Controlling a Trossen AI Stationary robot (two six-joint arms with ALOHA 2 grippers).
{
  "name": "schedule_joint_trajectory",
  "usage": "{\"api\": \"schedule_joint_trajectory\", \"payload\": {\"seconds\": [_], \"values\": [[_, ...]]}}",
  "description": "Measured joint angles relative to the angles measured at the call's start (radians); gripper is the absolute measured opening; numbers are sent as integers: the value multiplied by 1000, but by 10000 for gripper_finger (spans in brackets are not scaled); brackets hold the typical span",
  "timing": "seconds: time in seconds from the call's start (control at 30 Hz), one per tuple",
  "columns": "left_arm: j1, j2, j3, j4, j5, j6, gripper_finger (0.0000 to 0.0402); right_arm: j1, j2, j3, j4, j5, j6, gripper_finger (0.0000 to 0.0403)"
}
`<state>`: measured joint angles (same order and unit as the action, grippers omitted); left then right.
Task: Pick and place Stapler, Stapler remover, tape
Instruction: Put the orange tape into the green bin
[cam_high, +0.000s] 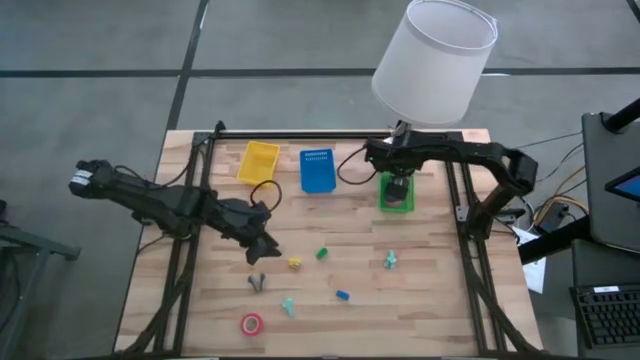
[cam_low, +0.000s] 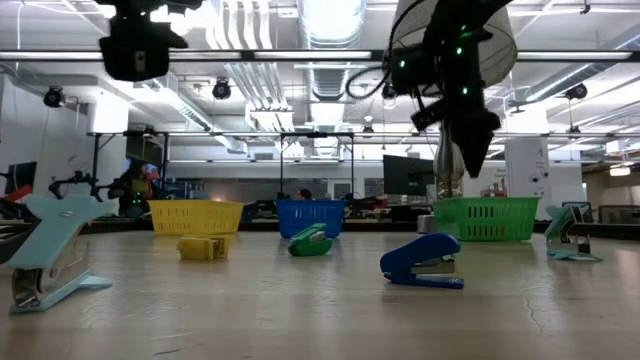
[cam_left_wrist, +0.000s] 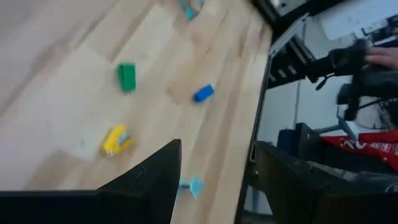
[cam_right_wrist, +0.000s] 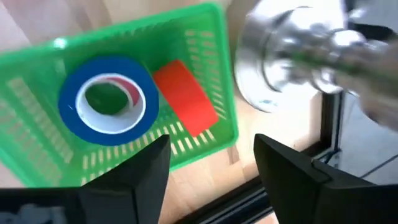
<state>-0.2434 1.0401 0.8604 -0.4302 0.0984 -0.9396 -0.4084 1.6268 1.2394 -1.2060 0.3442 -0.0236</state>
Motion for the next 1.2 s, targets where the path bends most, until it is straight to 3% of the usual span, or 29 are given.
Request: {"api": "schedule_joint_trajectory", "payload": {"seconds": [0.27,0.57,0.87,1.2], "values": [[-183,40,-10,-65,38,-109,209,18,-195,35,5,-5,192,239],[-381,192,-71,-59,15,-281,209,71,-346,98,66,-12,334,237],[-536,370,-74,30,-7,-340,209,128,-364,170,112,-30,359,229],[-555,493,-71,120,-7,-373,209,167,-361,166,177,-34,373,224]]}}
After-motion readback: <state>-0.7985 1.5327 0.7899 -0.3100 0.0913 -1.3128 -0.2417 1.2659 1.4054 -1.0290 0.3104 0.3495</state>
